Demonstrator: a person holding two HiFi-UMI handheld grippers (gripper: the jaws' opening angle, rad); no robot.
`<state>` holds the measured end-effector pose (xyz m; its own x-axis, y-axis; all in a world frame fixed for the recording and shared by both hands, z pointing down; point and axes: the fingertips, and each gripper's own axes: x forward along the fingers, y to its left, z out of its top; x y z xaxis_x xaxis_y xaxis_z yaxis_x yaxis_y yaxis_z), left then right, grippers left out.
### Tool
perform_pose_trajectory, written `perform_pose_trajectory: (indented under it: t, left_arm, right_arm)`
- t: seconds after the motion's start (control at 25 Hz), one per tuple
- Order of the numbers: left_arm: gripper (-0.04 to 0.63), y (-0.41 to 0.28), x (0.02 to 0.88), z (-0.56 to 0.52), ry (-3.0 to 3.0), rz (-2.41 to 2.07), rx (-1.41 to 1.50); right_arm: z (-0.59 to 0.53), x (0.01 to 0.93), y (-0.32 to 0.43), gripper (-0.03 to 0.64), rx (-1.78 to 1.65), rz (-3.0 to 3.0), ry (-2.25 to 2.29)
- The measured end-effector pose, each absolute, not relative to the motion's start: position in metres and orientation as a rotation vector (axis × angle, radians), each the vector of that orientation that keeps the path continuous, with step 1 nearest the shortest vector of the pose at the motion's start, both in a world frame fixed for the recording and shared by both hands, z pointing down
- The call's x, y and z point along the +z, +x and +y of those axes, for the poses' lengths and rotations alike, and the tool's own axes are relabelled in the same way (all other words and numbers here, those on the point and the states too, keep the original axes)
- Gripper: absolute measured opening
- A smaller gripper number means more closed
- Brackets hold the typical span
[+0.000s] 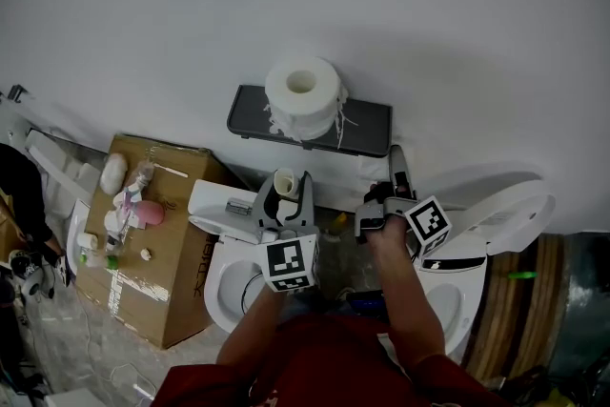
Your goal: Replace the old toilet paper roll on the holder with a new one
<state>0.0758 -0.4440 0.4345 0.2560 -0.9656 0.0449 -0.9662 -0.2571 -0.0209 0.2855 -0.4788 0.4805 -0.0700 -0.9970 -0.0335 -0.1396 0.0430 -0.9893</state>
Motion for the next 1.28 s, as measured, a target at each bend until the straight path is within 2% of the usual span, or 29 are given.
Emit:
perform_pose_trajectory:
  t: [0.48,0.76,1.28]
  left_arm:
    - [0.193,0.017,0.440,-0.443,2.364,-2.041,0.081]
    - [0.193,0.006,0.444,-0.444,2.336,-2.046,0.080]
    - [0.193,0.038,0.445,-0.447,2.404,-1.968,0.072]
  right_arm:
    - [-0.506,0.485,0.196,0.391,-1.259,1.463,-1.129]
    - [-0.509,0.489,0.193,0.391,-1.257,1.452,-1.107]
    - [-0.481,0.489,0.197,0.394,-1.237,1.536,-1.060]
